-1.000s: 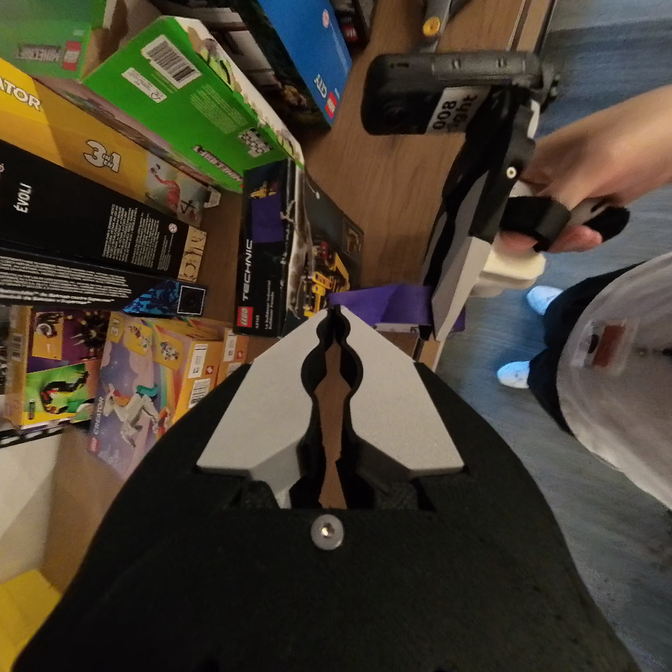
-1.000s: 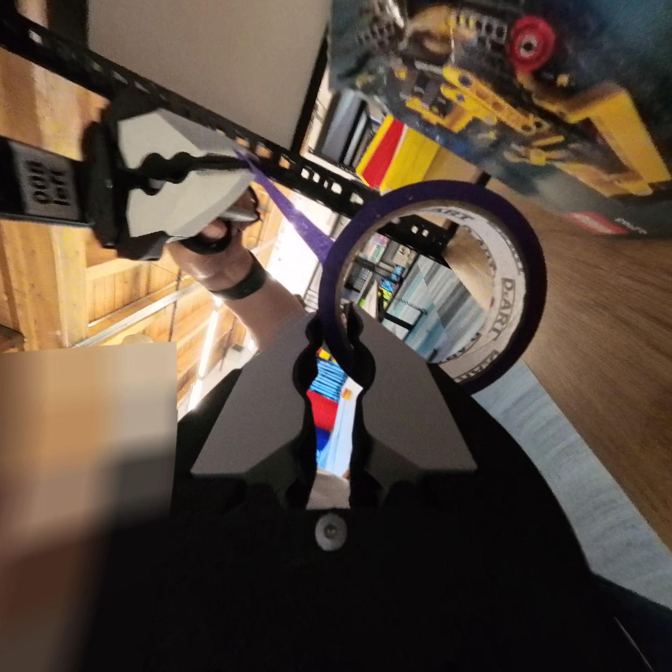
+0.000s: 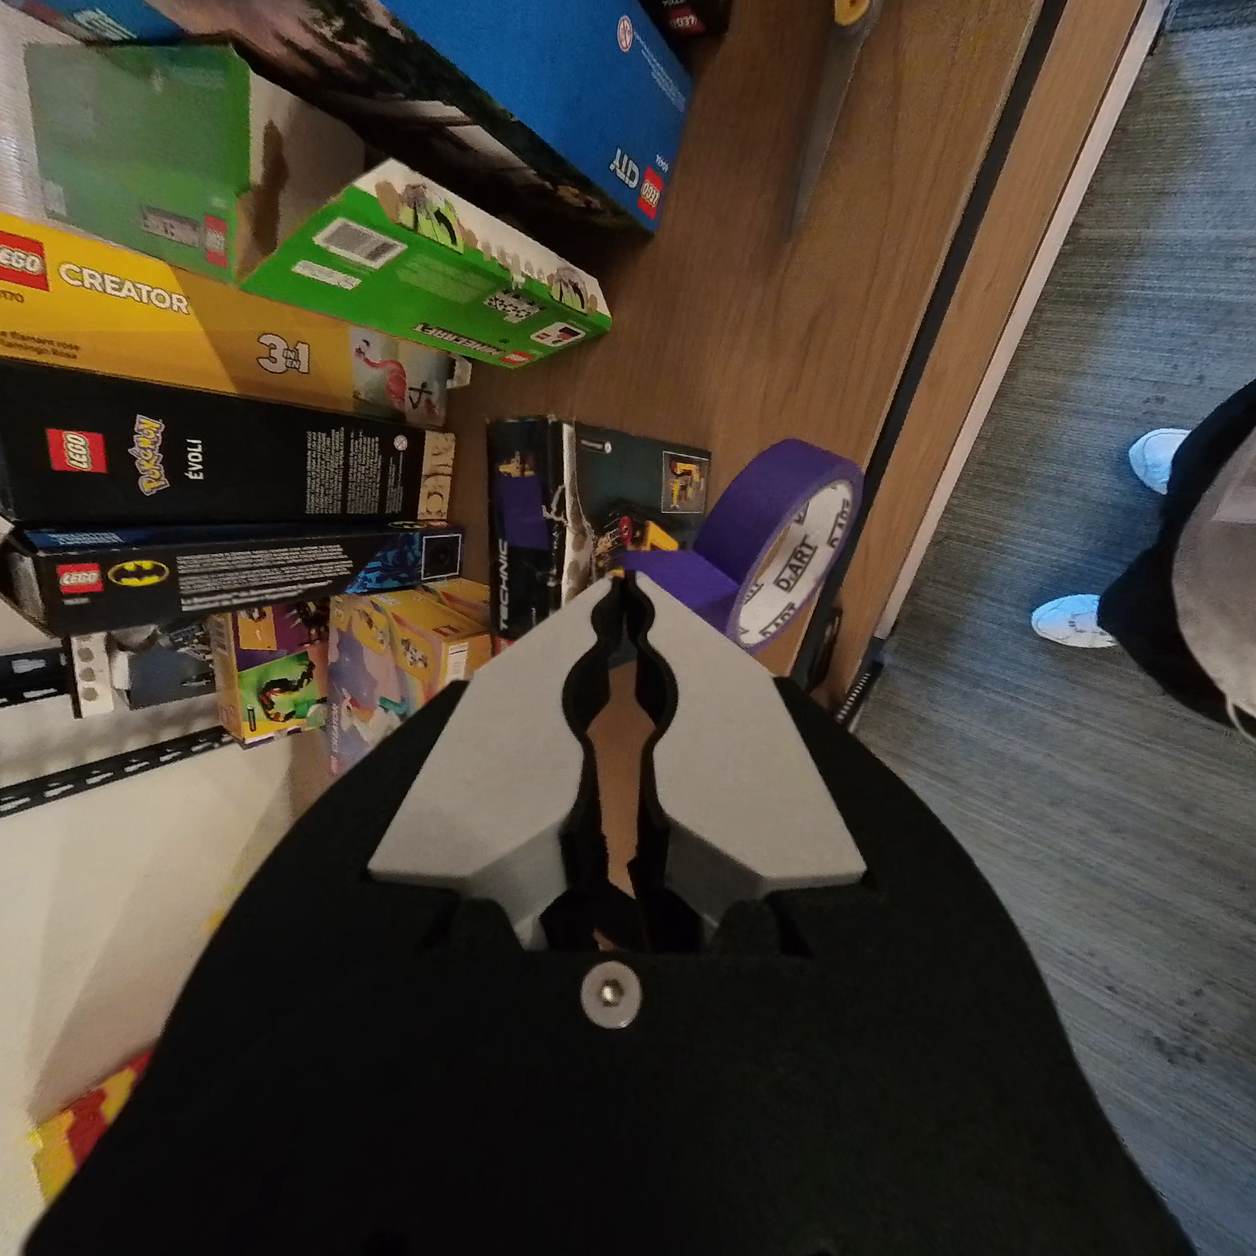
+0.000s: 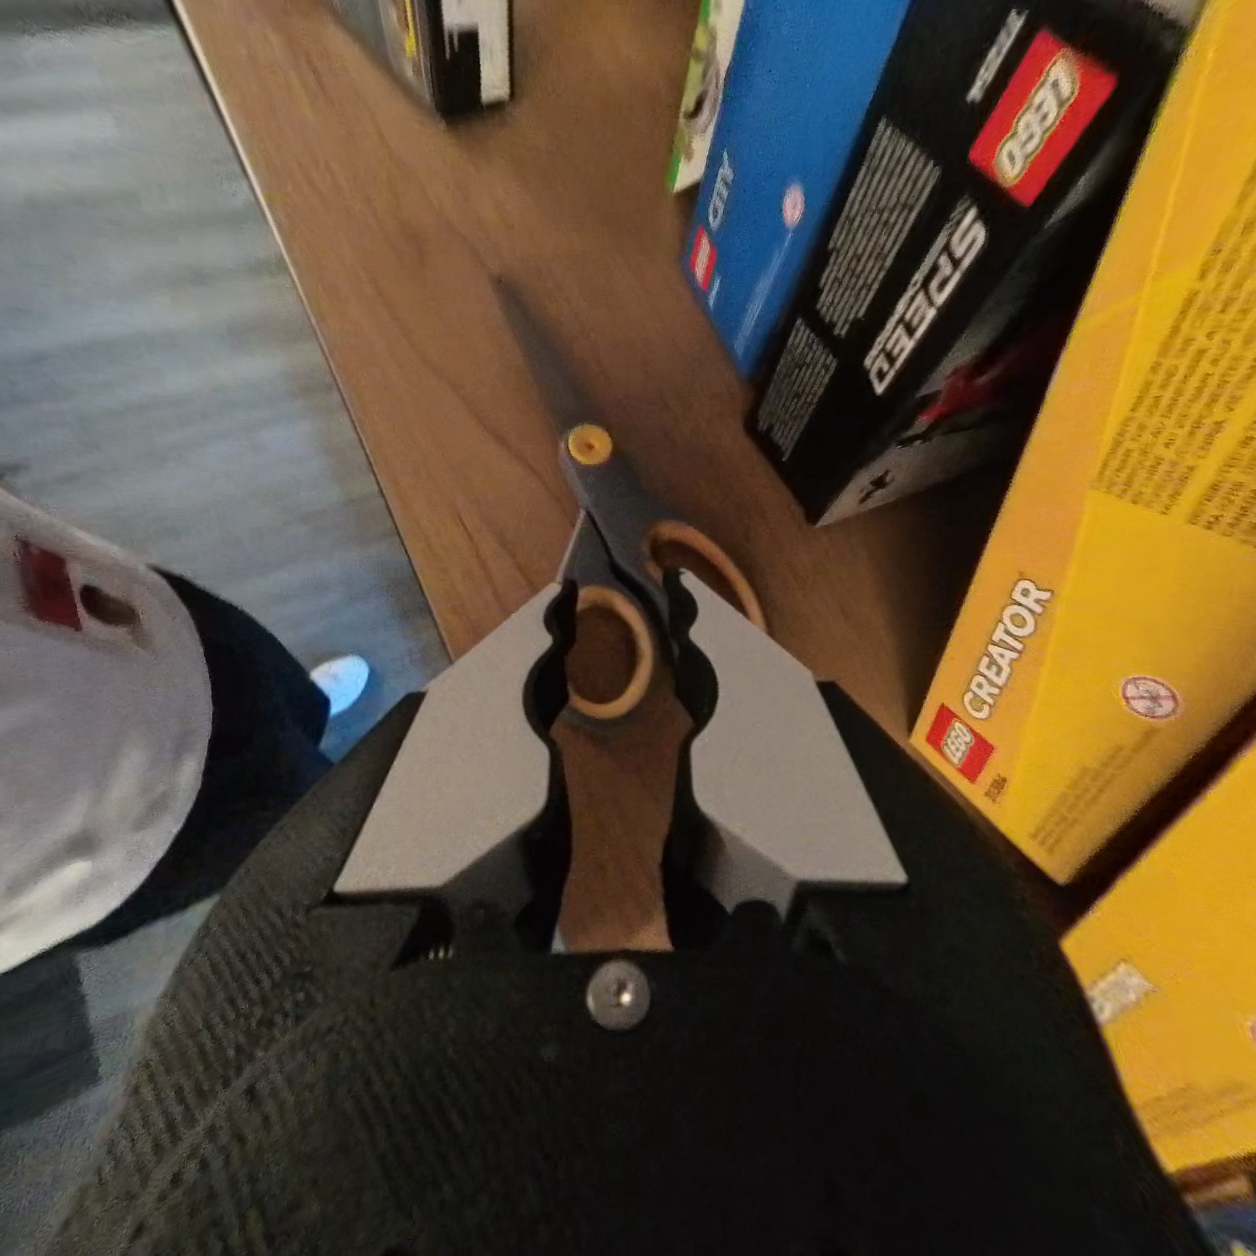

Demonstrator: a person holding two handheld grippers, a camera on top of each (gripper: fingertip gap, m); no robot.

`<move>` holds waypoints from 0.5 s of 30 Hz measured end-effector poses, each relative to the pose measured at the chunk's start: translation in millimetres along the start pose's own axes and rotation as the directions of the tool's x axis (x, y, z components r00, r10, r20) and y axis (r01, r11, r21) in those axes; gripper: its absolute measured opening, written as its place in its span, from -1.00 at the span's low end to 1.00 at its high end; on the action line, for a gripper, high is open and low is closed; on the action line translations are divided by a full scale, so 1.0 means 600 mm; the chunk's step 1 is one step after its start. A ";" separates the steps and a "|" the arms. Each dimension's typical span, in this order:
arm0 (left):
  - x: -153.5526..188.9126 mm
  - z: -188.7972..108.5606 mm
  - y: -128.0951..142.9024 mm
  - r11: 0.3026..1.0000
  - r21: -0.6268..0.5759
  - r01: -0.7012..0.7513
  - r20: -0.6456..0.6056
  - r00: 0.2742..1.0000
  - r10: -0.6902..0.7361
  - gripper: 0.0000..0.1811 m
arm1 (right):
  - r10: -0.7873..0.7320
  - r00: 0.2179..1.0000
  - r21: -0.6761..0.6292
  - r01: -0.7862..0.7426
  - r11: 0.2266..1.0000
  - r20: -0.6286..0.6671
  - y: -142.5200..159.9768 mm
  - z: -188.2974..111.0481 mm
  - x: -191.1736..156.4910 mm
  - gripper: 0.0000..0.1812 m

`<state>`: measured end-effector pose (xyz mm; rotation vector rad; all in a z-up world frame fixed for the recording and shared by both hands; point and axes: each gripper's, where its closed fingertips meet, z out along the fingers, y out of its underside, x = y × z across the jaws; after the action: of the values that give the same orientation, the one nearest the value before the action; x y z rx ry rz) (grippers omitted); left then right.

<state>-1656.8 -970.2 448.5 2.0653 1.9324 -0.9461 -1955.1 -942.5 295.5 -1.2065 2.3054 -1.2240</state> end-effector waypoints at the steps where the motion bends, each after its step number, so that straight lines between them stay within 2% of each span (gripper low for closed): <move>1: 0.003 0.000 -0.003 1.000 -0.012 0.013 -0.008 1.000 -0.013 -1.00 | -0.009 0.999 -0.026 0.010 1.000 0.033 0.006 0.007 0.003 -0.71; 4: 0.012 0.003 -0.010 0.998 -0.058 0.036 -0.011 0.999 -0.036 -1.00 | -0.034 0.989 -0.108 0.050 0.993 0.143 0.023 0.031 -0.007 -0.64; 6: 0.019 0.005 -0.014 0.995 -0.089 0.046 -0.010 0.999 -0.047 -1.00 | -0.033 0.990 -0.110 0.048 0.993 0.134 0.019 0.041 0.004 -0.60; 8: 0.024 0.008 -0.020 0.992 -0.112 0.056 -0.009 0.998 -0.057 -1.00 | -0.059 0.991 -0.185 0.082 0.979 0.123 0.039 0.051 0.012 -0.62; 11: 0.029 0.013 -0.037 0.990 -0.124 0.073 -0.013 0.997 -0.076 -1.00 | -0.018 0.988 -0.179 0.045 0.983 0.152 0.042 0.047 0.004 -0.73; 13: 0.030 0.017 -0.052 0.989 -0.125 0.075 -0.012 0.997 -0.077 -1.00 | 0.007 0.995 -0.221 0.015 0.975 0.096 0.054 0.032 0.006 -0.73; 15: 0.030 0.023 -0.067 0.990 -0.119 0.075 -0.013 0.997 -0.077 -1.00 | 0.086 0.996 -0.262 -0.081 0.962 0.008 0.074 0.003 0.002 -0.74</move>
<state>-1699.8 -956.3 439.8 1.9542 2.0360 -0.8094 -1979.4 -931.1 259.7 -1.1811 2.5356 -0.8955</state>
